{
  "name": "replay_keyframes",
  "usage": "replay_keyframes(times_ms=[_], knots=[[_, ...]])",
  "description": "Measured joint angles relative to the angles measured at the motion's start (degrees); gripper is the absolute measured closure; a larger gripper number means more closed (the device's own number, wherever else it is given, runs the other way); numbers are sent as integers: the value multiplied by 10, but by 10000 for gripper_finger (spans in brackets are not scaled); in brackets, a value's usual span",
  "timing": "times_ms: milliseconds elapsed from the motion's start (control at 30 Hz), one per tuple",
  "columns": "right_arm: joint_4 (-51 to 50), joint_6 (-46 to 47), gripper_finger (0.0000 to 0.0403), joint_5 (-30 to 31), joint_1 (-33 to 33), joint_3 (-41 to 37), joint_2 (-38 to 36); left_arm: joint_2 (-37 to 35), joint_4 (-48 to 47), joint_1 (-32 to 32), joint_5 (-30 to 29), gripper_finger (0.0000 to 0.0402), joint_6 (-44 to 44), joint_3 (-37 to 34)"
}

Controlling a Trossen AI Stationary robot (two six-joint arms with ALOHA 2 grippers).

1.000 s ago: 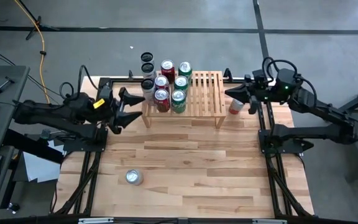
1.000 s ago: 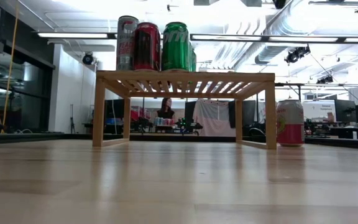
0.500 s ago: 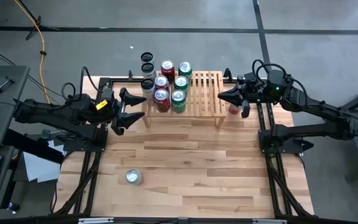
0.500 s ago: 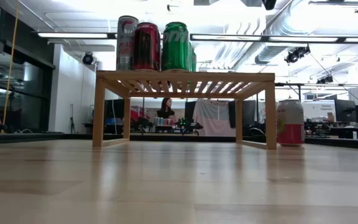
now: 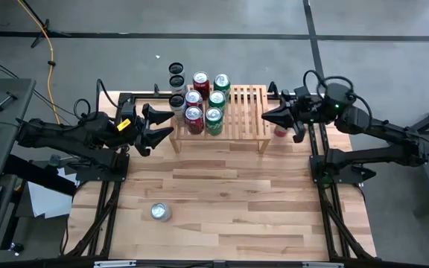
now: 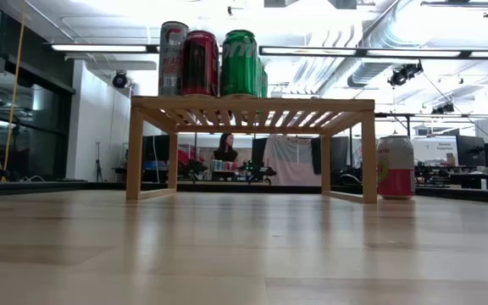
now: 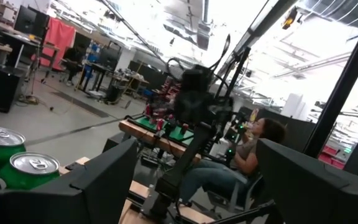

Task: Place canned beverage on shelf
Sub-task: Put the bottom pink-white soda can on the shelf

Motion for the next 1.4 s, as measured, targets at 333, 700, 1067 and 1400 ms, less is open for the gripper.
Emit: replay_keyframes(times_ms=[333, 700, 1067, 1400], knots=[[87, 9, 252, 86, 77, 1, 44, 0, -2, 0, 0, 83, 0, 0], [89, -5, 49, 81, 133, 0, 97, 0, -4, 0, 0, 83, 0, 0], [91, -59, 45, 209, 191, 0, 97, 0, -8, 0, 1, 83, 18, 0], [91, -110, 45, 289, 218, 0, 97, 0, -8, 0, 1, 83, -10, 0]])
